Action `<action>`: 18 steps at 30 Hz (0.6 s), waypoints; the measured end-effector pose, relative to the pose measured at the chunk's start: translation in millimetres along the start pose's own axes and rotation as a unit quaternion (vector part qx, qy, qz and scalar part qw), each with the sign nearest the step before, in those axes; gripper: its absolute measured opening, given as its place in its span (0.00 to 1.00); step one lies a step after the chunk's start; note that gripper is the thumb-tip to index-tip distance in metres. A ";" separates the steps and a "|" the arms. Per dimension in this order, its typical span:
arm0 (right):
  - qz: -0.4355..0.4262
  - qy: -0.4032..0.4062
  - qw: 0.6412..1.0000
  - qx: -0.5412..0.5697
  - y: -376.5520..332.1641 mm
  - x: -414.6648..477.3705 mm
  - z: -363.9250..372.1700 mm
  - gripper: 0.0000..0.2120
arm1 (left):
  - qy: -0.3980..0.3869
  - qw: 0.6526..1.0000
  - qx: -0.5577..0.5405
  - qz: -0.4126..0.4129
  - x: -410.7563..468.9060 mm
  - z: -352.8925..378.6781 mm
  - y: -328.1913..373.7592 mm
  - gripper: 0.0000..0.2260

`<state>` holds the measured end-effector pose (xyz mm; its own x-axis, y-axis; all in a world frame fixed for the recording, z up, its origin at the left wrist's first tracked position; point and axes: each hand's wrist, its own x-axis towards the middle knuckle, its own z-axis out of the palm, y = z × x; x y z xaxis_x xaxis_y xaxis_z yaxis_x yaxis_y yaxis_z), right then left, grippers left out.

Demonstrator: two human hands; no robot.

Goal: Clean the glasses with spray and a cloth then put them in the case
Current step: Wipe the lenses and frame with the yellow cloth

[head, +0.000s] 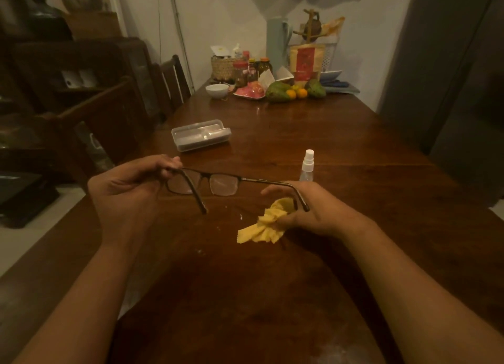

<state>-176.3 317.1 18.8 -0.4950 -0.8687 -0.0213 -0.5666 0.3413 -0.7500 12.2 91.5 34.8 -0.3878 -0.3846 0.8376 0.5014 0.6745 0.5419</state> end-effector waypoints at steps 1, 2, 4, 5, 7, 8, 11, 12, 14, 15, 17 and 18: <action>-0.005 0.019 1.000 -0.008 -0.8 0.5 0.1 0.18 | 0.000 1.000 -0.003 -0.004 -0.3 -0.2 -0.8 0.05; -0.005 0.036 0.999 -0.014 -2.1 0.8 -0.3 0.12 | 0.002 1.000 0.001 -0.006 -0.4 0.5 -0.9 0.05; 0.018 0.073 0.997 0.005 -3.5 2.0 -1.9 0.06 | 0.006 1.000 0.016 -0.010 -0.3 2.3 0.1 0.08; 0.036 0.092 0.995 0.033 -4.1 3.3 -2.9 0.05 | 0.010 1.000 0.019 -0.016 0.3 3.5 1.1 0.09; 0.069 0.107 0.985 0.118 -6.6 4.9 -2.6 0.06 | 0.029 0.999 0.011 -0.034 1.4 6.2 4.6 0.09; 0.078 0.098 0.975 0.185 -7.4 5.5 0.0 0.07 | 0.040 0.998 -0.004 -0.053 1.6 7.5 6.4 0.08; 0.088 0.045 0.922 0.376 -11.2 7.0 11.3 0.12 | 0.061 0.994 -0.021 -0.085 2.4 15.0 14.5 0.05; 0.082 0.033 0.908 0.411 -11.7 8.0 15.2 0.13 | 0.063 0.993 -0.031 -0.090 1.9 18.2 17.6 0.07; 0.050 0.006 0.876 0.480 -12.2 10.2 21.7 0.15 | 0.059 0.992 -0.055 -0.094 0.9 23.6 21.0 0.08; 0.028 -0.013 0.856 0.517 -11.5 10.9 23.4 0.18 | 0.053 0.993 -0.058 -0.093 0.6 25.3 21.1 0.07; -0.015 -0.055 0.818 0.573 -10.5 10.6 24.2 0.23 | 0.039 0.993 -0.060 -0.090 -1.1 28.3 19.3 0.05; -0.036 -0.070 0.808 0.583 -10.0 10.5 24.5 0.24 | 0.035 0.994 -0.058 -0.086 -1.9 28.7 18.7 0.05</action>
<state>-159.7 295.7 9.9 -0.3625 -0.9312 0.0368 0.4569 -0.2120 -0.8639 0.1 122.9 41.4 -0.4233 -0.5341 0.7318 0.5196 0.5185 0.6790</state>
